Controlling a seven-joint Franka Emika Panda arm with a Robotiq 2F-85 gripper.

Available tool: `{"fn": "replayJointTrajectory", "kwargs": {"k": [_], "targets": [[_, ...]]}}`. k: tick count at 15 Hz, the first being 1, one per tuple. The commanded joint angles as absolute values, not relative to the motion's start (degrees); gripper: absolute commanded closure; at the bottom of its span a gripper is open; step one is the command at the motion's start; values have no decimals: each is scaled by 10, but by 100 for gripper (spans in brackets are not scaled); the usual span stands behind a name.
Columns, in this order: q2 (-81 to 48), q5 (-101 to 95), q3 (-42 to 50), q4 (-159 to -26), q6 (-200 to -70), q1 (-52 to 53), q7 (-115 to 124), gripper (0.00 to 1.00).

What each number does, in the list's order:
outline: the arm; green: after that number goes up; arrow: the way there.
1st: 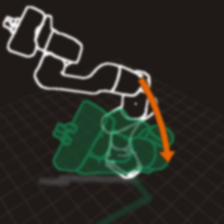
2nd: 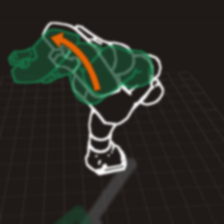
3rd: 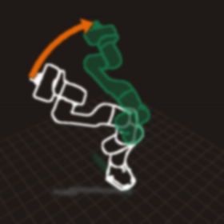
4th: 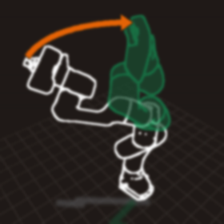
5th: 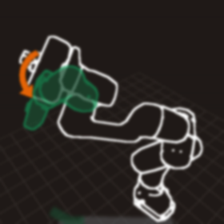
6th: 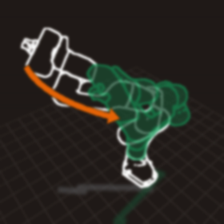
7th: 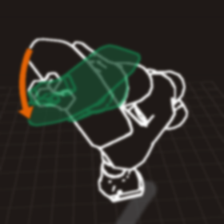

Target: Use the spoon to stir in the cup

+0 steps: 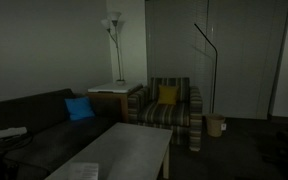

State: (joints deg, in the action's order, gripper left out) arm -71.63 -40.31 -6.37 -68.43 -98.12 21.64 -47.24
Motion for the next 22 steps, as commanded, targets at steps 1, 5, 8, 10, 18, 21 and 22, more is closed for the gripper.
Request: {"fn": "replayJointTrajectory", "kwargs": {"k": [1, 5, 8, 10, 18, 21, 22], "targets": [[-773, -371, -69, -594, -921, 216, -507, 96], [-807, -346, -65, -547, -899, 219, -527, 96], [-823, -330, -62, -527, -888, 220, -533, 96], [-830, -321, -60, -516, -879, 222, -534, 96], [-849, -297, -47, -474, -806, 230, -543, 96], [-864, -306, -37, -457, -814, 233, -540, 96], [-839, -306, -33, -497, -835, 231, -529, 96]]}}
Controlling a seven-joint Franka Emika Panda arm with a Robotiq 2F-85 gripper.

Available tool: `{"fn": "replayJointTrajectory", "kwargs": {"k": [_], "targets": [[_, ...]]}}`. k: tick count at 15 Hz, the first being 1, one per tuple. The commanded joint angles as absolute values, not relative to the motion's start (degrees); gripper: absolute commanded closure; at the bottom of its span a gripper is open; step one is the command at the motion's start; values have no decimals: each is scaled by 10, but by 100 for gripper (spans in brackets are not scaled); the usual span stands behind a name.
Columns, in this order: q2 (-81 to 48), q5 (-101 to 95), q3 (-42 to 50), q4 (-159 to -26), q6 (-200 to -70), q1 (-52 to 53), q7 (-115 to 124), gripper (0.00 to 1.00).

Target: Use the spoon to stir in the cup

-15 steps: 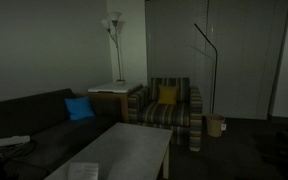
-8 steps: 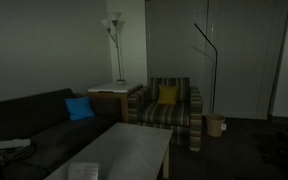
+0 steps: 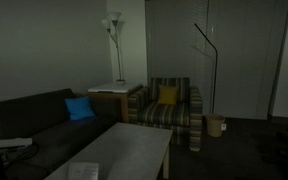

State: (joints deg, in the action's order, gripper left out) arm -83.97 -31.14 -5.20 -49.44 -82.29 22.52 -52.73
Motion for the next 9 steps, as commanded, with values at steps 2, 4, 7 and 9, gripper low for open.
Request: {"fn": "replayJointTrajectory", "kwargs": {"k": [2, 4, 7, 9], "targets": [[-843, -309, -25, -497, -849, 231, -524, 96], [-844, -310, -18, -499, -861, 229, -522, 96], [-844, -310, -12, -505, -878, 226, -522, 96], [-845, -311, -10, -508, -887, 226, -521, 96]]}}
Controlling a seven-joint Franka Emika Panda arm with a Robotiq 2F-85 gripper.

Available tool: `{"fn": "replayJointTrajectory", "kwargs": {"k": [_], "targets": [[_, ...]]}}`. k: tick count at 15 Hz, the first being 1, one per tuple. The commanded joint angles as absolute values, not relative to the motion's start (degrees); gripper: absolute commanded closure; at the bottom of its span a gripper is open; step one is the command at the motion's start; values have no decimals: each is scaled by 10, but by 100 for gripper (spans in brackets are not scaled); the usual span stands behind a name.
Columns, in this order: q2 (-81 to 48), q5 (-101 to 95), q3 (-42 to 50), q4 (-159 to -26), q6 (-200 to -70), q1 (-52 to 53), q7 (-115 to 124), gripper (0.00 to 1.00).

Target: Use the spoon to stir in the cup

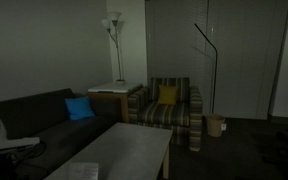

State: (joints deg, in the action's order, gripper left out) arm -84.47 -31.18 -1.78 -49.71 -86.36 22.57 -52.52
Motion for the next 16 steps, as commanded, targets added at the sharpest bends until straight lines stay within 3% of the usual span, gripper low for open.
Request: {"fn": "replayJointTrajectory", "kwargs": {"k": [1, 16], "targets": [[-845, -312, -9, -511, -887, 227, -524, 96], [-846, -328, -9, -550, -953, 237, -496, 96]]}}
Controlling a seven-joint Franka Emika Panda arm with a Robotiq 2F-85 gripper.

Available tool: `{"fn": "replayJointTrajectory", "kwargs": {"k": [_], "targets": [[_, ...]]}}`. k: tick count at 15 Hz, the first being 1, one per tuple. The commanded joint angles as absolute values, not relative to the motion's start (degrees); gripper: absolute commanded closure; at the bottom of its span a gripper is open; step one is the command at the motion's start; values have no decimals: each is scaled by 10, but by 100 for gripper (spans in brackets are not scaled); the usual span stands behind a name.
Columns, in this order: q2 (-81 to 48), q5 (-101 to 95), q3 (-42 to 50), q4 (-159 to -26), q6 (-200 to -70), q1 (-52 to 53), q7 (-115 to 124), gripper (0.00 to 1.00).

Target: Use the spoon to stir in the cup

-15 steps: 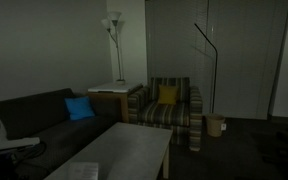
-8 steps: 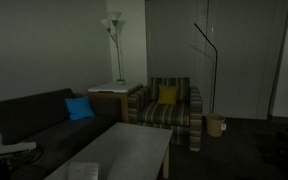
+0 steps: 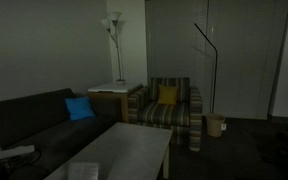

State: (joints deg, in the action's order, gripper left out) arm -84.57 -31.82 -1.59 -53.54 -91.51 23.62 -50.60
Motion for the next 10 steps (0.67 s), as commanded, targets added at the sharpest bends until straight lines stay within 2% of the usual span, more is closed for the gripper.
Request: {"fn": "replayJointTrajectory", "kwargs": {"k": [1, 5, 6, 10], "targets": [[-846, -317, -14, -537, -925, 237, -504, 84], [-846, -319, -14, -541, -938, 237, -502, 84], [-846, -319, -14, -541, -938, 237, -502, 96], [-837, -329, -10, -549, -936, 242, -502, 96]]}}
